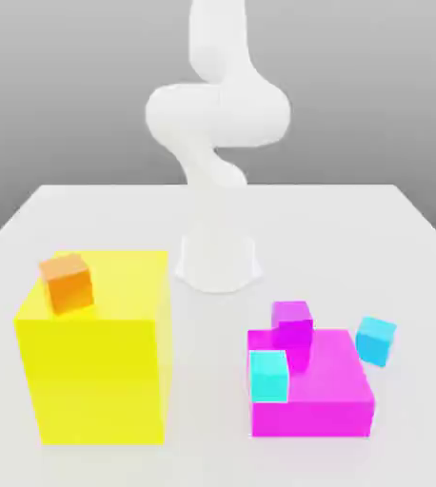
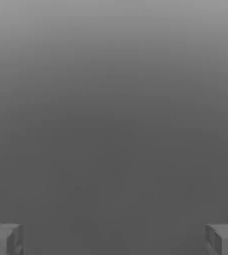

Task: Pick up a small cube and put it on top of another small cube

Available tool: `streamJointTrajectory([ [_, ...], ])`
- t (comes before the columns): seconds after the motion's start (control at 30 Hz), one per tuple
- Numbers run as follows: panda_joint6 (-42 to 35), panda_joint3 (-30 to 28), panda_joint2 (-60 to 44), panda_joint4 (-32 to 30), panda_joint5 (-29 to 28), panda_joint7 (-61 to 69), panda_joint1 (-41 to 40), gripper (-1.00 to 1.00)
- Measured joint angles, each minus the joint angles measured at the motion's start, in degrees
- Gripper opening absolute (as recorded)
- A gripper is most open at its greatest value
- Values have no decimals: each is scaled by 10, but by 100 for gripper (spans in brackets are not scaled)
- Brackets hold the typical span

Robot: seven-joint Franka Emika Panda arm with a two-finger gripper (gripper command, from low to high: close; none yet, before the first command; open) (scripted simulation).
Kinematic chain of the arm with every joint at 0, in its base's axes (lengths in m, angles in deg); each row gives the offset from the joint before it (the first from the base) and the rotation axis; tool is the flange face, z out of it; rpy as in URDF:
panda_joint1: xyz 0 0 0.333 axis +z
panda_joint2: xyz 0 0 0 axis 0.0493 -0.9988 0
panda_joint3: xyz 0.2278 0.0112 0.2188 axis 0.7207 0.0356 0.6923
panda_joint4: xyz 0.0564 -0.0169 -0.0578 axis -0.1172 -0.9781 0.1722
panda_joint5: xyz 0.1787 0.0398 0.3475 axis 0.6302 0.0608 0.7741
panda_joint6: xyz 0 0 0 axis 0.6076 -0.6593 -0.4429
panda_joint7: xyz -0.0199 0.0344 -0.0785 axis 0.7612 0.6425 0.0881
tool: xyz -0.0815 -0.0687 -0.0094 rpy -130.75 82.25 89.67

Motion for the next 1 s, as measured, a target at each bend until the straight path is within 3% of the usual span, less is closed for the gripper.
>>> streamJointTrajectory([
  [0.37,117,169,-161,-119,44,-249,7,0],
  [0.7,223,319,-310,-226,48,-498,22,0],
  [0.87,277,372,-392,-280,14,-648,46,0],
  [1.0,318,329,-459,-284,-104,-765,74,0],
])
